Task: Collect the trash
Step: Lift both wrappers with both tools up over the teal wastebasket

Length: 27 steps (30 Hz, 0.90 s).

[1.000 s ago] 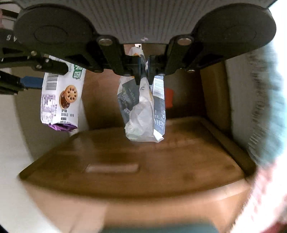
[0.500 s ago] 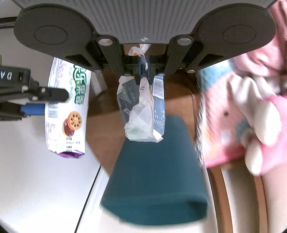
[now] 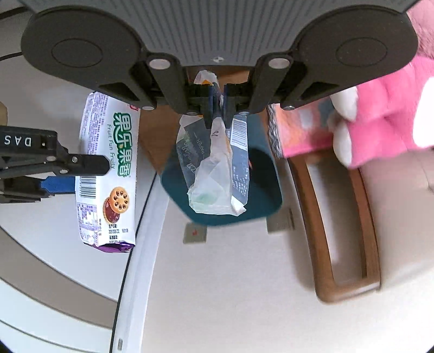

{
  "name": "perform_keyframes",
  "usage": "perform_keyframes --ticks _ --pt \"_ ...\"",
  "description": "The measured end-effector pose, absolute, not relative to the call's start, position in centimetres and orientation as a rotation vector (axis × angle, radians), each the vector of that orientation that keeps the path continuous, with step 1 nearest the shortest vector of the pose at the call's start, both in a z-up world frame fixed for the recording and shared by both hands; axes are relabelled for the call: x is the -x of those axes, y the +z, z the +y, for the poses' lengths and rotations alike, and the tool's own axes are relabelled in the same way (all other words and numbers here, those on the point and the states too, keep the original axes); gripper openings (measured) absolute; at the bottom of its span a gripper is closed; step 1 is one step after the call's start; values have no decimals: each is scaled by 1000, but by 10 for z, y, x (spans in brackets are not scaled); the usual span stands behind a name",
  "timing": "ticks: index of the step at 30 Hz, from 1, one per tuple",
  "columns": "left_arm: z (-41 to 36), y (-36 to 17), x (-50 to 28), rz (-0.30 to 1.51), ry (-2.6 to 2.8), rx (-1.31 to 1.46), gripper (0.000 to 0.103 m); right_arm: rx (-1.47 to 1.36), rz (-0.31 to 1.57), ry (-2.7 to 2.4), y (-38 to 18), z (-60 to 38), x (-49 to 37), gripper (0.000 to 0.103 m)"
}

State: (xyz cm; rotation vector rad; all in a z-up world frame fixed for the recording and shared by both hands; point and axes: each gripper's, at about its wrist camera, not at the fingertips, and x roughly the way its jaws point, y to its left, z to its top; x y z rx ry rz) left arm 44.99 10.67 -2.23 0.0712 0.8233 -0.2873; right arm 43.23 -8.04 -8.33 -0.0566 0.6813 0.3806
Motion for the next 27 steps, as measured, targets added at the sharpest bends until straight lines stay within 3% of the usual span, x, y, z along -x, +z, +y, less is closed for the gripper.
perform_keyframes --ticks 12,27 --pt "76 -28 -557 859 -175 -83 6 127 635 475 -57 -78 -545 44" --pt "57 -114 -673 1092 -22 -75 6 304 823 643 -135 -44 -664 44"
